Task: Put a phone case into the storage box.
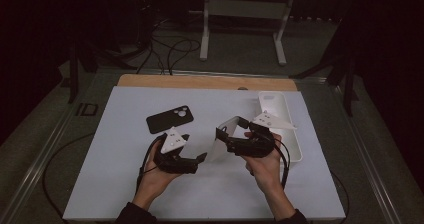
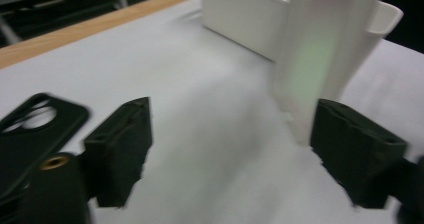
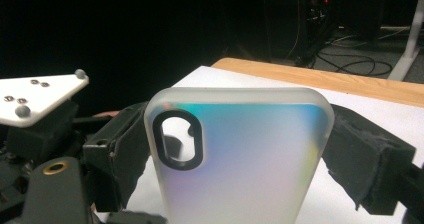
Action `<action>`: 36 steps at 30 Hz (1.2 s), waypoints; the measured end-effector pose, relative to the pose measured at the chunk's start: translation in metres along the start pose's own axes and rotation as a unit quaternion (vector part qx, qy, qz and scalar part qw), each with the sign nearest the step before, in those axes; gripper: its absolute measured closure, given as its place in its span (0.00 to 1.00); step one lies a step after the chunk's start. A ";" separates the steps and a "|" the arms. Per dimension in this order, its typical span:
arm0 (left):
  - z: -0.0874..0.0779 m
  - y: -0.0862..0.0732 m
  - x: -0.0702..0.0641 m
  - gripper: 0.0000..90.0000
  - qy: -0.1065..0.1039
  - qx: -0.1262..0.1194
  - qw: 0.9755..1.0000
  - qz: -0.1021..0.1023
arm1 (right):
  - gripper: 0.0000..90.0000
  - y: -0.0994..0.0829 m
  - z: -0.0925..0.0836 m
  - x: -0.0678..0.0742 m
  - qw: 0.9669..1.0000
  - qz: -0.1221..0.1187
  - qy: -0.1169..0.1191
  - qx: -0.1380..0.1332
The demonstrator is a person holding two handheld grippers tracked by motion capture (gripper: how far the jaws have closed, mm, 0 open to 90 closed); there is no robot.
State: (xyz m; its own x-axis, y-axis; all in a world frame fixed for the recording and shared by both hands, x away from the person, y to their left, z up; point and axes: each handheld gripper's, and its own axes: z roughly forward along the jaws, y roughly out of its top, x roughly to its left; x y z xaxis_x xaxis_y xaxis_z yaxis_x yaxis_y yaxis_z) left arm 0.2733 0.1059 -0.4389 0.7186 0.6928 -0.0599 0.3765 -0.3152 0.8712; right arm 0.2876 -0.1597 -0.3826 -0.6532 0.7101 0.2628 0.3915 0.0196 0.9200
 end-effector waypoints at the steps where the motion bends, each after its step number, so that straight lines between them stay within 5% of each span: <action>1: -0.004 -0.002 0.003 0.16 0.008 -0.003 1.000 -0.001 | 0.18 0.000 0.000 0.000 1.000 0.000 -0.003 0.000; 11: -0.043 -0.034 0.035 0.01 0.056 -0.023 0.997 -0.048 | 0.19 0.006 -0.006 -0.006 1.000 -0.004 -0.017 -0.006; 18: -0.058 -0.058 0.044 0.00 0.093 -0.019 0.994 -0.055 | 0.19 0.010 -0.007 -0.008 1.000 -0.010 -0.025 -0.005; 22: -0.069 -0.075 0.050 0.00 0.115 -0.037 0.991 -0.062 | 0.19 0.014 -0.007 -0.009 0.999 -0.018 -0.029 -0.004; 26: -0.074 -0.088 0.052 0.00 0.130 -0.052 0.989 -0.043 | 0.19 0.017 -0.008 -0.010 0.999 -0.022 -0.032 -0.007; 36: -0.077 -0.095 0.057 0.00 0.153 -0.056 0.986 -0.048 | 0.18 0.027 -0.017 -0.020 0.998 -0.031 -0.055 -0.017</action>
State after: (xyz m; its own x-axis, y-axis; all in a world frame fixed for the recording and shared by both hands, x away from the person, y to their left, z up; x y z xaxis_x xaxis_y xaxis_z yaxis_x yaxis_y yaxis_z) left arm 0.2334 0.2250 -0.4877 0.4671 0.8841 -0.0103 0.3545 -0.1766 0.9182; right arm 0.3000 -0.1855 -0.3583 -0.6004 0.7808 0.1728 0.3287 0.0439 0.9434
